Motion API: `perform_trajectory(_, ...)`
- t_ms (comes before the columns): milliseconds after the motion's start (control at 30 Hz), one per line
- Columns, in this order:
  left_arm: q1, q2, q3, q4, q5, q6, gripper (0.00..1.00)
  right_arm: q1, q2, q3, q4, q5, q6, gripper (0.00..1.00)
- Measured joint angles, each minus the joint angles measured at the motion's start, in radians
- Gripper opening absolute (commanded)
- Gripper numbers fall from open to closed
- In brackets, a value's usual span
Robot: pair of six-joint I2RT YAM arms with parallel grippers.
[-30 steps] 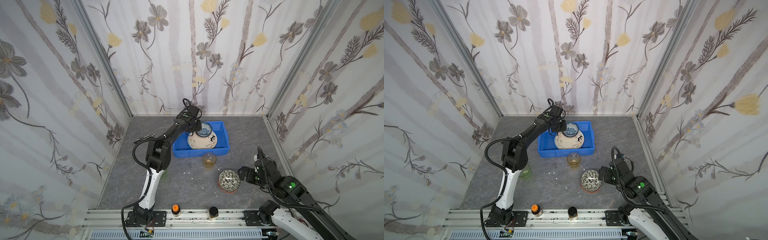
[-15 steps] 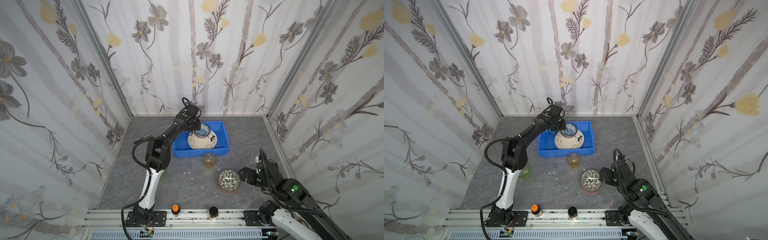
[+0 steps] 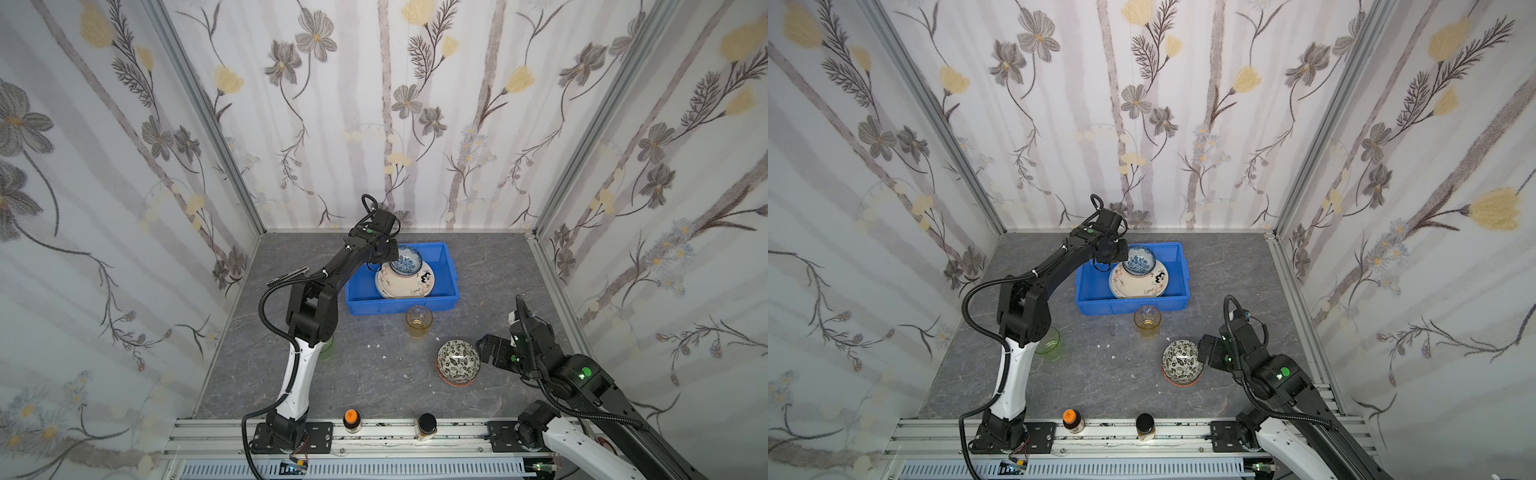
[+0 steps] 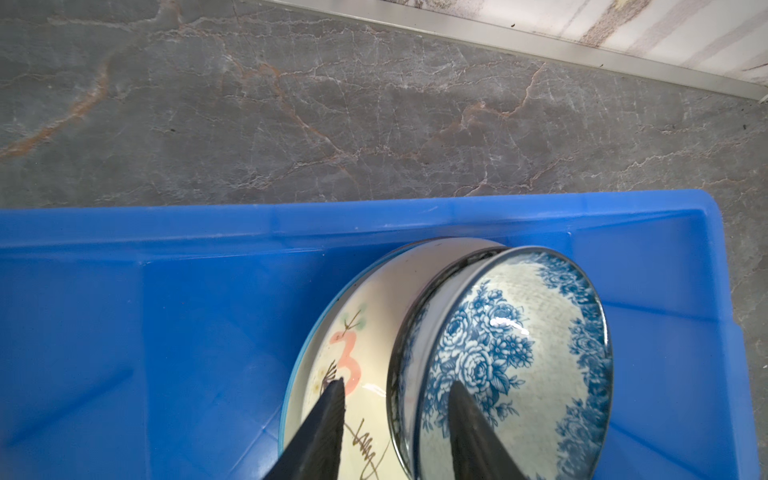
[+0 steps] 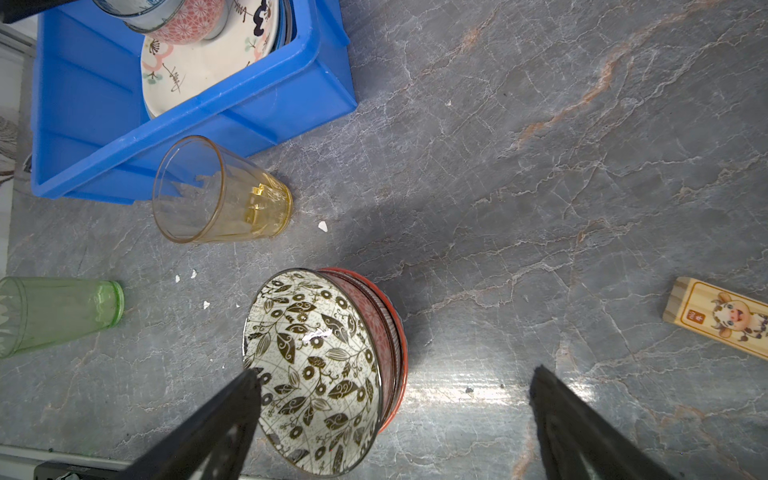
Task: Place the mixed dishes into the plastic bin
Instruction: 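Open the left gripper on the blue floral bowl while the right lowers, then grip and lift the pink leaf-pattern bowl with the right gripper while the left withdraws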
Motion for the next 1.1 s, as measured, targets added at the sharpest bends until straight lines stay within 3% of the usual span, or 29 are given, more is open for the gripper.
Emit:
perform_trajectory(167, -0.012, -0.064, -0.025, 0.001, -0.003, 0.001, 0.8, 0.0, 0.042, 0.003, 0.006, -0.044, -0.017, 0.9)
perform_trajectory(333, -0.021, -0.119, -0.064, 0.001, -0.003, -0.002, 0.95, 0.0, 0.104, 0.004, 0.019, -0.076, -0.032, 0.72)
perform_trajectory(567, -0.058, -0.196, -0.177, 0.003, -0.016, -0.006, 0.99, 0.007, 0.193, -0.008, 0.056, -0.11, -0.064, 0.54)
perform_trajectory(1100, -0.103, -0.409, -0.433, 0.082, -0.067, -0.061, 1.0, 0.011, 0.235, -0.051, 0.094, -0.129, -0.092, 0.31)
